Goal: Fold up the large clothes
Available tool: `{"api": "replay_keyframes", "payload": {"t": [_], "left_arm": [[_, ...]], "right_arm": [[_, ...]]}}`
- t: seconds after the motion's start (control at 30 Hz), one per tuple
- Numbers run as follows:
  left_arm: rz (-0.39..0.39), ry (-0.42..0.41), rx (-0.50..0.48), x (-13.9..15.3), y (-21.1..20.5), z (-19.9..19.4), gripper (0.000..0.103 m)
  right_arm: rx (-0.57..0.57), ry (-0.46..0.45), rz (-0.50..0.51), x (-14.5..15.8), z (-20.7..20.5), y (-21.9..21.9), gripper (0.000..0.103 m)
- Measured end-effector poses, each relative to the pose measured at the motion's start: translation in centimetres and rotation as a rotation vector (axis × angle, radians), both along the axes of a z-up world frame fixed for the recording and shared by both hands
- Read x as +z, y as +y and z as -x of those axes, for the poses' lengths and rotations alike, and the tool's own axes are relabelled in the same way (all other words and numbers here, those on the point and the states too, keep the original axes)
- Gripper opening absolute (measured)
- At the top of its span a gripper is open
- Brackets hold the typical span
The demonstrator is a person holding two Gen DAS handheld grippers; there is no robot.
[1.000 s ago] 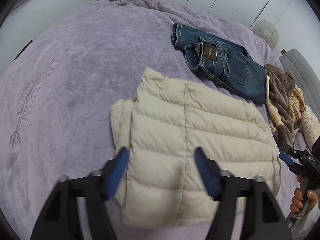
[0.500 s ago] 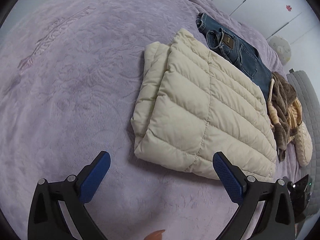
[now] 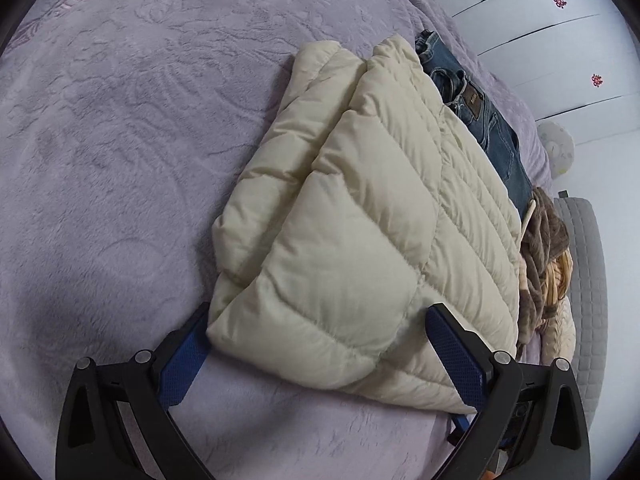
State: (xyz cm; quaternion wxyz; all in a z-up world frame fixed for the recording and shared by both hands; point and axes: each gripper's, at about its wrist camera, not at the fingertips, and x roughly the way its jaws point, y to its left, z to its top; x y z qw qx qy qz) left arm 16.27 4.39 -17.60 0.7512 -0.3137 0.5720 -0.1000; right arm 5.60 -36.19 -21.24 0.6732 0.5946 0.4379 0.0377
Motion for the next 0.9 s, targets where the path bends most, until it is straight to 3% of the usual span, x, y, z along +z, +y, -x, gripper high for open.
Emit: {"api": "replay_keyframes", "payload": {"t": [0.23,0.3,0.33,0.37,0.43,0.47,0.53,0.63,0.9], "left_arm": [[-0.005,0.001,0.082,-0.2,-0.2,-3.3,0.101],[-0.022,0.011,0.103,-0.3,-0.2,-3.7,0.092],[-0.023,0.013,0.104,-0.4,-0.1,-3.8,0.081],[-0.018,0.011,0.097,-0.3,0.0,-4.0,0.064],[-0.018,-0.008,0.062,0.2,-0.6,-4.1,0.043],[-0.033,-0.024,0.042,0.6,-0.9,-4.1,0.036],[-0.055,-0.056,0.009,1.5,-1.7,-4.2,0.032],[-0.032,-0.08,-0.001,2.6,-1.4,-3.8,0.031],[-0.013,-0.082,-0.055,5.0,0.6,0.2,0.031]], "right_arm": [[-0.085,0.009,-0.054,-1.2,-2.1,-0.7,0.1],[-0.108,0.01,-0.083,-1.4,-2.6,-0.9,0.094],[-0.117,0.019,-0.096,-1.6,-2.8,-0.9,0.079],[-0.124,0.032,-0.112,-1.9,-2.9,-1.0,0.071],[-0.135,0.035,-0.155,-2.4,-2.9,-1.1,0.05],[-0.138,0.028,-0.165,-2.5,-2.9,-1.0,0.045],[-0.141,0.012,-0.163,-2.3,-2.9,-0.8,0.034],[-0.154,-0.018,-0.196,-2.3,-2.5,-0.8,0.028],[-0.147,-0.056,-0.228,-1.2,-0.3,-0.3,0.027]]}}
